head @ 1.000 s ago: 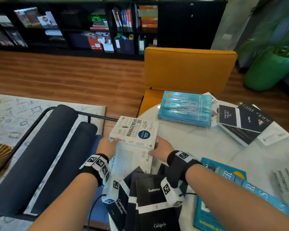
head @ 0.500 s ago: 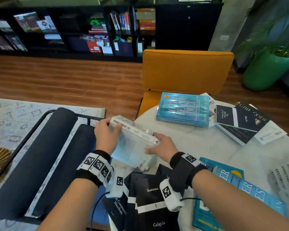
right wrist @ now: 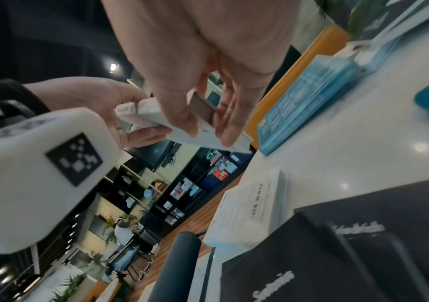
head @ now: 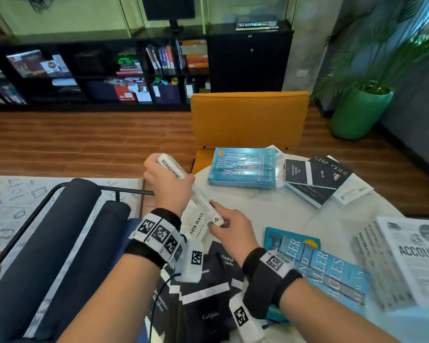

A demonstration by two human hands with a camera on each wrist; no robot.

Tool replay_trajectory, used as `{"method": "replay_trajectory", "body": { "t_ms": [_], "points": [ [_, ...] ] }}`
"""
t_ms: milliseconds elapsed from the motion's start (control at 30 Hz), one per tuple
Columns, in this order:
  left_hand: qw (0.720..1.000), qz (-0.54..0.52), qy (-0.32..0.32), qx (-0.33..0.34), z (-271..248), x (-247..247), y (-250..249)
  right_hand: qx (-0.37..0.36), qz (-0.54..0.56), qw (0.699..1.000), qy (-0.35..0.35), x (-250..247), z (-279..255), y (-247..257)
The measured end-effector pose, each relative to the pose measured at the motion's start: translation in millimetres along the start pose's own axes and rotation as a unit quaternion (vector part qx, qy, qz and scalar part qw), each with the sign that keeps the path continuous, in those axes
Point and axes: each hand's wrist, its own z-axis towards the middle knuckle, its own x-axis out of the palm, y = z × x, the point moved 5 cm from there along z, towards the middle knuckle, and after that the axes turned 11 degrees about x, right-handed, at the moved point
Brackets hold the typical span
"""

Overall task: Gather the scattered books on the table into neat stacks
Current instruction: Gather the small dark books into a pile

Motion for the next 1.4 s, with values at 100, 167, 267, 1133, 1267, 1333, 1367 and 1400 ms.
{"method": "replay_trajectory", "body": {
  "t_ms": [100,167,267,1133,1267,1333,1367,1400],
  "points": [
    [0.997,-0.081,0.018,-0.004,-18,14,-10,0.002,-0.041,0.999,-0.001,-30,-26,-6],
    [0.992,-0.121,0.043,-0.005,-37,26,-23,0.024,-0.055,0.997,-0.057,-63,-37,-16],
    [0.981,-0.174,0.078,-0.014,-67,51,-40,0.052,-0.064,0.983,-0.166,-124,-55,-30],
    [0.914,0.065,0.401,0.022,-300,355,-69,0.248,-0.03,0.932,-0.263,-411,-113,-216],
    [0.91,0.092,0.403,0.019,-305,360,-59,0.278,-0.139,0.924,-0.221,-410,-114,-230],
    [0.912,0.086,0.4,0.022,-307,359,-51,0.258,-0.125,0.937,-0.201,-408,-125,-226],
    [0.913,0.076,0.401,0.026,-307,358,-48,0.24,-0.105,0.946,-0.193,-407,-132,-224],
    [0.912,0.065,0.403,0.036,-308,356,-48,0.225,-0.087,0.953,-0.185,-407,-138,-221]
  ]
}}
